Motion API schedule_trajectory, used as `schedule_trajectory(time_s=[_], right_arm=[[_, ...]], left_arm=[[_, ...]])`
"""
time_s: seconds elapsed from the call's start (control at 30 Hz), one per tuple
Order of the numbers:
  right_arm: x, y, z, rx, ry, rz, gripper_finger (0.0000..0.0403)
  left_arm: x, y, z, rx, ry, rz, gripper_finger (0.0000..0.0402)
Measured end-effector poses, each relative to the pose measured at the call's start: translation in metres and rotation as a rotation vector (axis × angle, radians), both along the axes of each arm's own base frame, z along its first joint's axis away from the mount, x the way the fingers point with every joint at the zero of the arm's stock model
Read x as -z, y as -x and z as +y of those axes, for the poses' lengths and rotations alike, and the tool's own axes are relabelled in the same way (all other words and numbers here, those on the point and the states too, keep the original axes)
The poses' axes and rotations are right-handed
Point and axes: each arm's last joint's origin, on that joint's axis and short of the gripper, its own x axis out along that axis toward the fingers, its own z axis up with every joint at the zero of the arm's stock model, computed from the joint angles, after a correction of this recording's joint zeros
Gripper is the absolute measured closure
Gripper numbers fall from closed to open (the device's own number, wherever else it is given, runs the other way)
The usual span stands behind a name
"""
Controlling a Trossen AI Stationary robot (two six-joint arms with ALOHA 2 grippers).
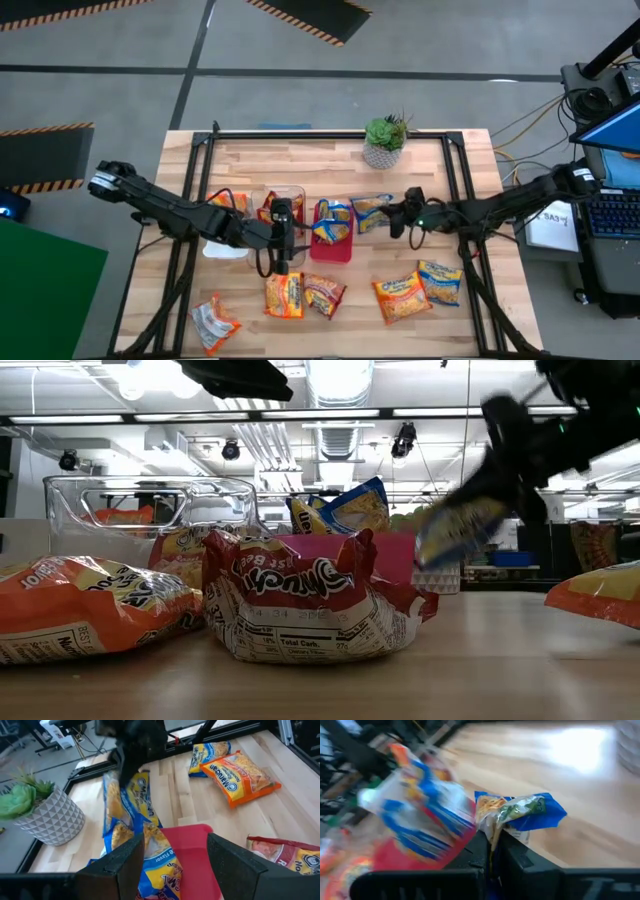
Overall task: Sort Maruchan noodles
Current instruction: Put the blue noodle pack into the red bin
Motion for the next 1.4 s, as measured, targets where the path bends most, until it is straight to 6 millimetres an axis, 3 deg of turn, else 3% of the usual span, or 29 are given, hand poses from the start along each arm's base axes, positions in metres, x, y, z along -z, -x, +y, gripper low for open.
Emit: schedule_trajectory(time_s=[0.3, 0.6, 0.83, 1.0, 1.13, 1.4], right_arm=[[-0.064, -0.037, 0.009, -0.139, 0.146, 0.039, 0.0394], [-0.113, -0.077, 0.018, -0.225, 0.251, 0.242, 0.0394], [-0.155, -0.108, 0.024, -0.296, 0.353, 0.338, 0.0394], [-0.158, -0.133, 0.028, -0.385, 0.477, 0.477, 0.0394], [-0.14, -0.154, 0.031, -0.502, 0.641, 0.654, 0.0394], [-0.109, -0.186, 0.029, -0.558, 1.004, 1.049, 0.0394]], left_arm=[[-0.005, 0.003, 0.003, 0.006, -0.105, -0.012, 0.0205], [-0.036, 0.033, 0.02, -0.054, -0.168, -0.115, 0.0233], [-0.008, 0.055, 0.026, -0.032, -0.09, -0.155, 0.0261], [-0.008, 0.061, 0.028, -0.015, -0.095, -0.2, 0.0272], [-0.022, 0.066, 0.029, -0.017, -0.082, -0.241, 0.0274], [-0.02, 0.071, 0.027, -0.002, -0.075, -0.231, 0.0275]])
